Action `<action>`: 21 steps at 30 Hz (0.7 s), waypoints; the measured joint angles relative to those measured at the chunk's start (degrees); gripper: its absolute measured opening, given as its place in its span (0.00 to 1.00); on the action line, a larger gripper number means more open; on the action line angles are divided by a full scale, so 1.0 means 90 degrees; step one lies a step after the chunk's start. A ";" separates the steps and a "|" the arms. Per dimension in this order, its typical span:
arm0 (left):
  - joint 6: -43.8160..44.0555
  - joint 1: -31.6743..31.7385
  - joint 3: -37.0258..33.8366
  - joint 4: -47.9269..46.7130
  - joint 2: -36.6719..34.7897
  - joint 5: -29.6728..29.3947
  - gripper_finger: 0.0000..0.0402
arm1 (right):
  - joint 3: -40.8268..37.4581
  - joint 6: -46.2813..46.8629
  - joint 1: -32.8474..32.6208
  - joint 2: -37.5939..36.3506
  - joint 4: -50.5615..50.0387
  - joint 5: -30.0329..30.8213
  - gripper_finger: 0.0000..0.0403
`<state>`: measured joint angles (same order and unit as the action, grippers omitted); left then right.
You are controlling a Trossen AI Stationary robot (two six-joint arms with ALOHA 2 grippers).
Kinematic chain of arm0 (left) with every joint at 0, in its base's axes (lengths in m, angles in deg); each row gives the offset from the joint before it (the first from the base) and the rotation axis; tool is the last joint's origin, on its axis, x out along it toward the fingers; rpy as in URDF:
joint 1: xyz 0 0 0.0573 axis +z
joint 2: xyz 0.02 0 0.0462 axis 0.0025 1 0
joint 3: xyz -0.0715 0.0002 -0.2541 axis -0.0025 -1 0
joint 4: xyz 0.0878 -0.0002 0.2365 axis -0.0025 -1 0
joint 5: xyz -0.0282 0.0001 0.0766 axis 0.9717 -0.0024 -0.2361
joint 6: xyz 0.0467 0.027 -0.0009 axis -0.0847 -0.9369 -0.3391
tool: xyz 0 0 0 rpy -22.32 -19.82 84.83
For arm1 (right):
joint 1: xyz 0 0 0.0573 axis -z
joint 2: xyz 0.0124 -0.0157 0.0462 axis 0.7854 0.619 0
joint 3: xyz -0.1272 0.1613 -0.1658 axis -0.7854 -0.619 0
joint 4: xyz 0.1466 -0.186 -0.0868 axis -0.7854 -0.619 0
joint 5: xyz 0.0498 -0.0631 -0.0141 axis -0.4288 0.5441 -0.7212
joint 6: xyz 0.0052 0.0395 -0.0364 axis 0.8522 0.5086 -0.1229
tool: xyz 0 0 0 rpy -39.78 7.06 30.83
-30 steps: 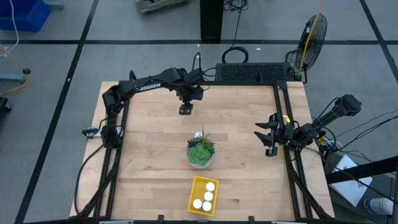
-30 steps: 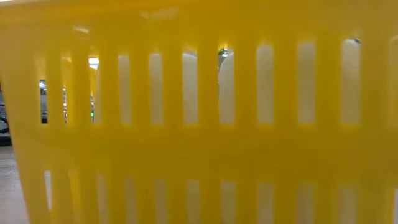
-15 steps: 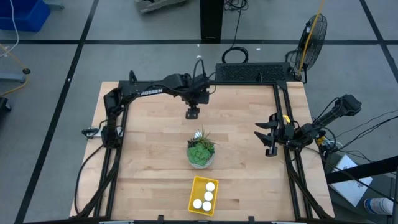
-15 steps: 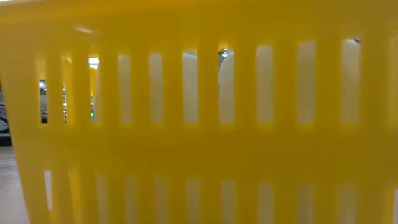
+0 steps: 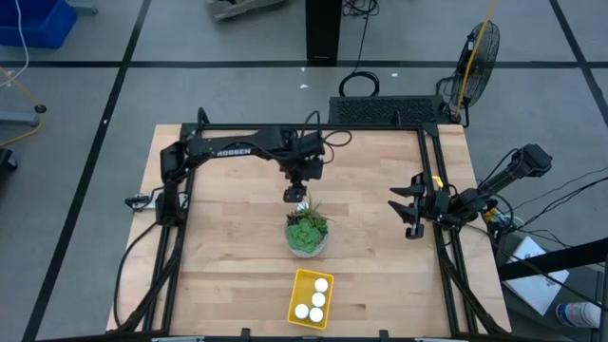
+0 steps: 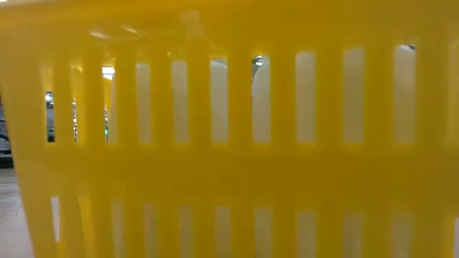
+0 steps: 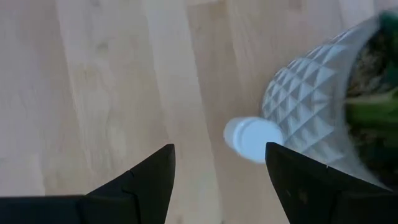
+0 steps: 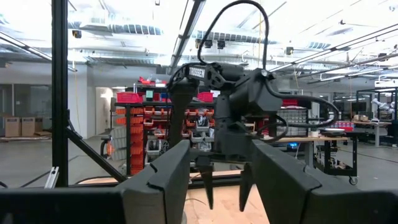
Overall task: Pick and place pill bottles into a basket
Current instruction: Put the white pill bottle into the yellow bin
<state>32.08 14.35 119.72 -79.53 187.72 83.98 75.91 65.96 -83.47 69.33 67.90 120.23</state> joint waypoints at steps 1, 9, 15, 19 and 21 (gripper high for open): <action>0.0137 -0.0042 0.0000 0.0063 0.0000 -0.0009 0.63 | 0.0000 0.0000 0.0000 0.0000 0.0001 0.0000 0.40; 0.0955 -0.0229 0.0000 0.0097 -0.0001 -0.0508 0.63 | -0.0001 0.0000 -0.0002 0.0000 -0.0002 0.0000 0.40; 0.0637 -0.0366 0.0000 -0.0118 0.0000 -0.0424 0.63 | 0.0001 0.0000 -0.0001 0.0002 -0.0002 0.0000 0.40; 0.0886 -0.0414 0.0000 -0.0231 0.0000 -0.0399 0.63 | 0.0002 0.0000 -0.0002 0.0000 0.0001 0.0000 0.40; 0.1006 -0.0460 0.0000 -0.0378 0.0000 -0.0388 0.63 | 0.0002 0.0000 -0.0002 0.0002 -0.0001 0.0000 0.40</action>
<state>41.14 10.21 119.72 -82.93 187.72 80.48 75.92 65.96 -83.48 69.35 67.89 120.23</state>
